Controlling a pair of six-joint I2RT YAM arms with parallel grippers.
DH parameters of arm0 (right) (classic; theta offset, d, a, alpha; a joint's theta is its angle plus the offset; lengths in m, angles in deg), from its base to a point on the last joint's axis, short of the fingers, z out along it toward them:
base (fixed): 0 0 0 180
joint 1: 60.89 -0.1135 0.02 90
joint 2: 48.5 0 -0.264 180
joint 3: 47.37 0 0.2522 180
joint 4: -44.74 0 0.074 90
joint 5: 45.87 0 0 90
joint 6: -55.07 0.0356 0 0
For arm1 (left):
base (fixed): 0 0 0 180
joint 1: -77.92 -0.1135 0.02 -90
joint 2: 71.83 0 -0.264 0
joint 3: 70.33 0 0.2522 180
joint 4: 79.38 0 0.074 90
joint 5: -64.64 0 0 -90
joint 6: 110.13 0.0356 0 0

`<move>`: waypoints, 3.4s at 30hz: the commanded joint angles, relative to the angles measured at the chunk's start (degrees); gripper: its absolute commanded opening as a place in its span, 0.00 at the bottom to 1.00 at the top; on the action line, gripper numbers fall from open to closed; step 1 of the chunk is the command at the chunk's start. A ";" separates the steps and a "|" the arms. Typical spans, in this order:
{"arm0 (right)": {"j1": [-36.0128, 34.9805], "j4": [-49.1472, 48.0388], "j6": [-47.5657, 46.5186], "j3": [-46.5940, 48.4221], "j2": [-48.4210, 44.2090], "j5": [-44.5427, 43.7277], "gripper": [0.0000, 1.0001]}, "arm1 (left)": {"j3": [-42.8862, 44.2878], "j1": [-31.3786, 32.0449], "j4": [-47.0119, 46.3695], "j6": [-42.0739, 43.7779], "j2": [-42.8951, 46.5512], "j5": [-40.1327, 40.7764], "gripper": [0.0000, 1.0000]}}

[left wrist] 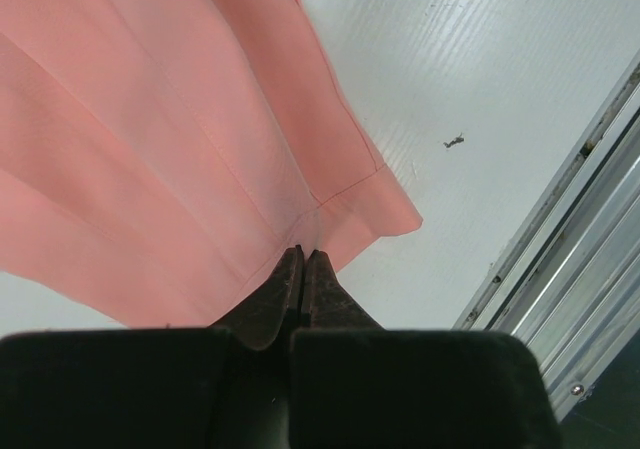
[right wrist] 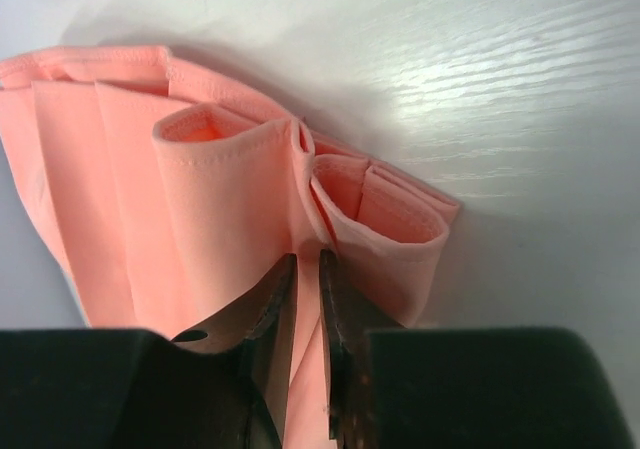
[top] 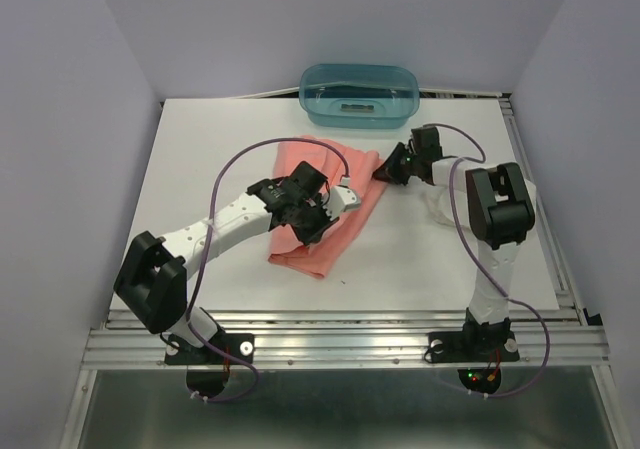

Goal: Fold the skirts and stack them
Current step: Fold the skirt

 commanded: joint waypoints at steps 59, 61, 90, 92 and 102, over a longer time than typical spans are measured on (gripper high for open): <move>3.30 19.84 -6.54 -11.81 -16.62 16.97 0.51 | -0.96 -1.47 -4.08 -1.79 -9.78 -10.16 0.25; 2.60 21.68 -7.86 -15.50 -16.62 19.25 0.51 | -1.13 -1.38 -4.16 -1.70 -10.83 -11.39 0.19; -22.55 -1.59 15.59 -24.66 -6.60 17.95 0.01 | -4.38 -1.30 -4.16 -5.92 -2.48 -19.56 0.00; -22.55 -2.39 16.56 -25.10 -6.95 16.72 0.01 | -5.35 -1.21 -4.69 -6.71 -3.45 -20.27 0.00; -22.02 -0.46 17.63 -27.03 -10.20 13.91 0.13 | -8.43 -1.12 -7.76 -8.29 -14.17 -20.09 0.00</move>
